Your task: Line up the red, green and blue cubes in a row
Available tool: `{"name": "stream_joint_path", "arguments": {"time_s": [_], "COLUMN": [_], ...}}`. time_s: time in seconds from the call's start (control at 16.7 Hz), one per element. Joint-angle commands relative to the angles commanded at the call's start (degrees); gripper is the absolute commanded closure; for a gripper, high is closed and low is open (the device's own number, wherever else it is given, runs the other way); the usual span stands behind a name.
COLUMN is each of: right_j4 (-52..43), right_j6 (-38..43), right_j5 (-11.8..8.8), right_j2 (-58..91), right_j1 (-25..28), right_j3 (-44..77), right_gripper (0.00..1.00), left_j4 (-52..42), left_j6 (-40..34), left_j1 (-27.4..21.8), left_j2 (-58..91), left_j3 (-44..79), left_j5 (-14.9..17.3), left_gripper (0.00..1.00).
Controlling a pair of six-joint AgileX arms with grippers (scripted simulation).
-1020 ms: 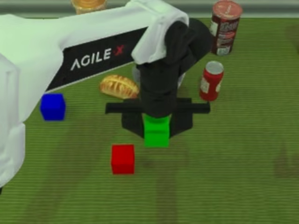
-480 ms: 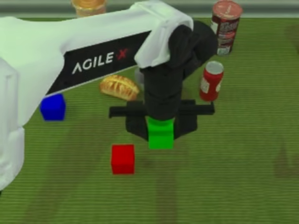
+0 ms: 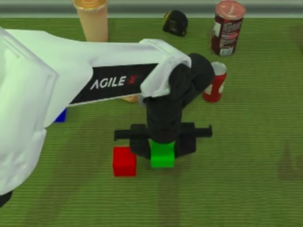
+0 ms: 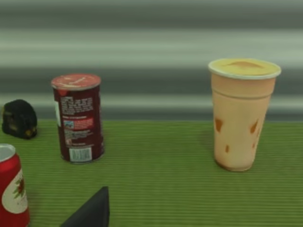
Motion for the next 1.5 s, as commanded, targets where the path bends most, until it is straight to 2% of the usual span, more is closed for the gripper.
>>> {"name": "stream_joint_path", "arguments": {"time_s": [0.18, 0.96, 1.5], "right_j4": [0.00, 0.00, 0.00], "right_j6": [0.00, 0.00, 0.00], "right_j5": [0.00, 0.00, 0.00], "right_j2": [0.00, 0.00, 0.00], "right_j1": [0.00, 0.00, 0.00], "right_j3": [0.00, 0.00, 0.00], "right_gripper": [0.00, 0.00, 0.00], "left_j4": [0.01, 0.01, 0.00], "left_j6": [0.00, 0.00, 0.00], "left_j1": [0.00, 0.00, 0.03], "left_j2": [0.00, 0.00, -0.03], "left_j3": [-0.01, -0.01, 0.01], "left_j5": [0.00, 0.00, 0.00], "left_gripper": [1.00, 0.02, 0.00]}}
